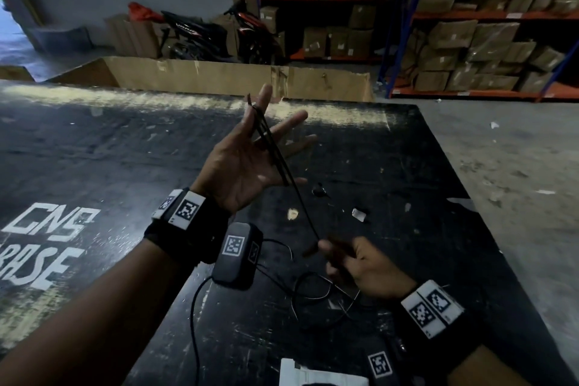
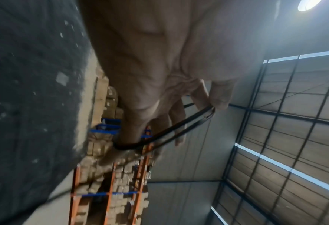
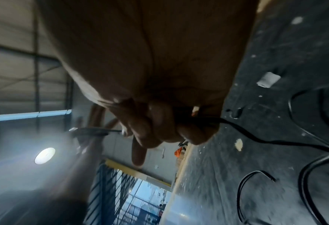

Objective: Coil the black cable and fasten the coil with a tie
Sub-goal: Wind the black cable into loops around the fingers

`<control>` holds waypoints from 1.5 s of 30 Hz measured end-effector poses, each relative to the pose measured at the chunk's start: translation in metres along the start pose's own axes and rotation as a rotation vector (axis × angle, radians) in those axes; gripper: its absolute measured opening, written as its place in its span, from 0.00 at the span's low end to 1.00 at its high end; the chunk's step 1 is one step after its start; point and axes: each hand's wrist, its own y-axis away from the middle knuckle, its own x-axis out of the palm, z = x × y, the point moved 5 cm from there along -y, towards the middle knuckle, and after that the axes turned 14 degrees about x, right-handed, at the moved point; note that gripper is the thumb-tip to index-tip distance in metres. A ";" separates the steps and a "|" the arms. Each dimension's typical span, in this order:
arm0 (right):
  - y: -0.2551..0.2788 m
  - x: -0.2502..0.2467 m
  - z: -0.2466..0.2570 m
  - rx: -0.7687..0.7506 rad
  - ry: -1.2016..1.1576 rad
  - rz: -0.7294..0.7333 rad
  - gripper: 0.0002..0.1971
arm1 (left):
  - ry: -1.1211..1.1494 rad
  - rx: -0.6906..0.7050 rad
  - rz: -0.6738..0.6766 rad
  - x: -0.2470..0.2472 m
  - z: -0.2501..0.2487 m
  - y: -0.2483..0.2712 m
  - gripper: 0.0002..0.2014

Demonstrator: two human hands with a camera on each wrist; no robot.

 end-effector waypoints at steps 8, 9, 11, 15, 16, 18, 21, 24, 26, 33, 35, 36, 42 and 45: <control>-0.031 -0.032 -0.003 0.037 0.133 -0.116 0.29 | 0.300 -0.022 0.264 0.045 -0.003 0.011 0.24; -0.035 -0.039 0.000 0.021 0.178 -0.143 0.27 | 0.319 -0.051 0.283 0.049 0.000 0.015 0.23; -0.039 -0.056 0.011 -0.023 0.213 -0.202 0.24 | 0.296 -0.129 0.307 0.056 0.016 0.028 0.23; -0.043 -0.091 0.052 -0.104 0.291 -0.282 0.17 | 0.195 -0.315 0.326 0.062 0.067 0.057 0.24; -0.042 -0.097 0.065 -0.125 0.348 -0.299 0.15 | 0.162 -0.357 0.311 0.058 0.079 0.063 0.24; -0.033 -0.100 0.093 -0.179 0.434 -0.325 0.15 | 0.062 -0.430 0.238 0.045 0.094 0.068 0.23; -0.019 -0.091 0.119 -0.220 0.511 -0.302 0.16 | -0.110 -0.454 0.111 0.028 0.102 0.068 0.20; -0.003 -0.071 0.132 -0.240 0.545 -0.266 0.13 | -0.174 -0.376 -0.037 0.018 0.099 0.059 0.18; 0.007 -0.054 0.131 -0.265 0.525 -0.239 0.10 | -0.200 -0.346 -0.116 0.009 0.096 0.053 0.21; 0.018 -0.010 0.062 -0.162 0.139 -0.040 0.16 | 0.008 -0.093 -0.241 -0.007 0.057 0.016 0.22; 0.014 -0.007 0.037 -0.118 0.101 -0.020 0.16 | 0.087 -0.026 -0.214 -0.008 0.039 0.007 0.23; 0.011 -0.007 0.025 -0.106 0.094 -0.027 0.16 | 0.113 -0.001 -0.185 -0.007 0.029 0.004 0.23; -0.011 -0.027 -0.016 0.001 0.072 -0.157 0.18 | 0.226 0.008 0.013 0.008 0.001 0.003 0.21; -0.021 -0.050 -0.015 -0.005 0.124 -0.293 0.17 | 0.253 -0.056 0.129 0.023 0.003 0.015 0.21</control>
